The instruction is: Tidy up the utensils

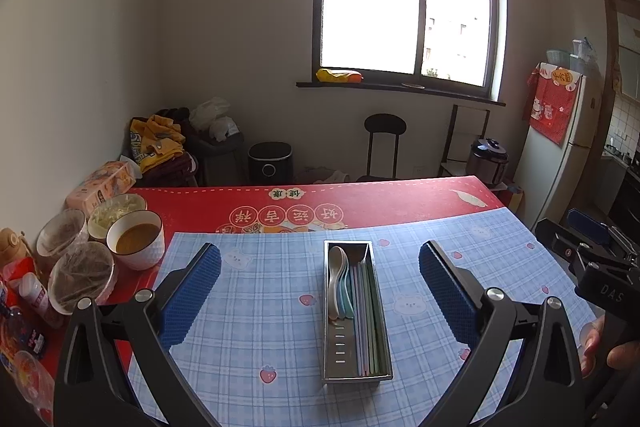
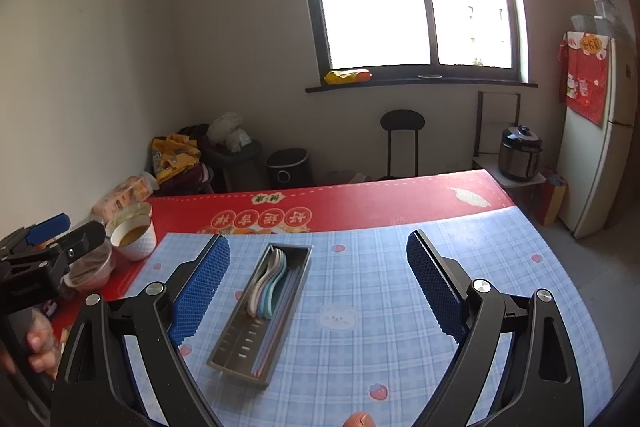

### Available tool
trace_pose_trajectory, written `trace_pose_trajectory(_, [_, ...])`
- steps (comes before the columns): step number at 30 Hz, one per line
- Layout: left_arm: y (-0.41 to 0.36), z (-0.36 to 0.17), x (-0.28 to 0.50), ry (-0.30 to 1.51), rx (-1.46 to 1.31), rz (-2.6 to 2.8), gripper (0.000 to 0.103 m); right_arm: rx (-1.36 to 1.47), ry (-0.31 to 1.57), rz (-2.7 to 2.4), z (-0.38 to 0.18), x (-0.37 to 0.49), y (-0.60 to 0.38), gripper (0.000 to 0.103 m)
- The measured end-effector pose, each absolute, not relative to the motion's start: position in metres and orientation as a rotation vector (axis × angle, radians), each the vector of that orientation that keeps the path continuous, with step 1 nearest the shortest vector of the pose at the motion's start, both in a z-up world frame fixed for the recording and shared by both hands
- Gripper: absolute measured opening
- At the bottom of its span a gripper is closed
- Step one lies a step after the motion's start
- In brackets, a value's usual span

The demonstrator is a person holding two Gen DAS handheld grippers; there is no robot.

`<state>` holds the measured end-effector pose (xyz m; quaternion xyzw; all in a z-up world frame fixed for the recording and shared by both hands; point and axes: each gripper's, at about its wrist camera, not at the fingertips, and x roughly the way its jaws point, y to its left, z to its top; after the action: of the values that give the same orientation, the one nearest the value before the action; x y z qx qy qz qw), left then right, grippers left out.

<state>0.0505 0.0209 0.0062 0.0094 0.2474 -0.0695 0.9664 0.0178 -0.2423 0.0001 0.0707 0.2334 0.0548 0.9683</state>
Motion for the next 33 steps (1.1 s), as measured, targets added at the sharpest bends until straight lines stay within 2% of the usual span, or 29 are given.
trace_pose_trajectory(33, [0.0278, 0.0083, 0.0532, 0.489, 0.001, -0.086, 0.097, 0.148, 0.493, 0.092, -0.0048, 0.0270, -0.2429, 0.087])
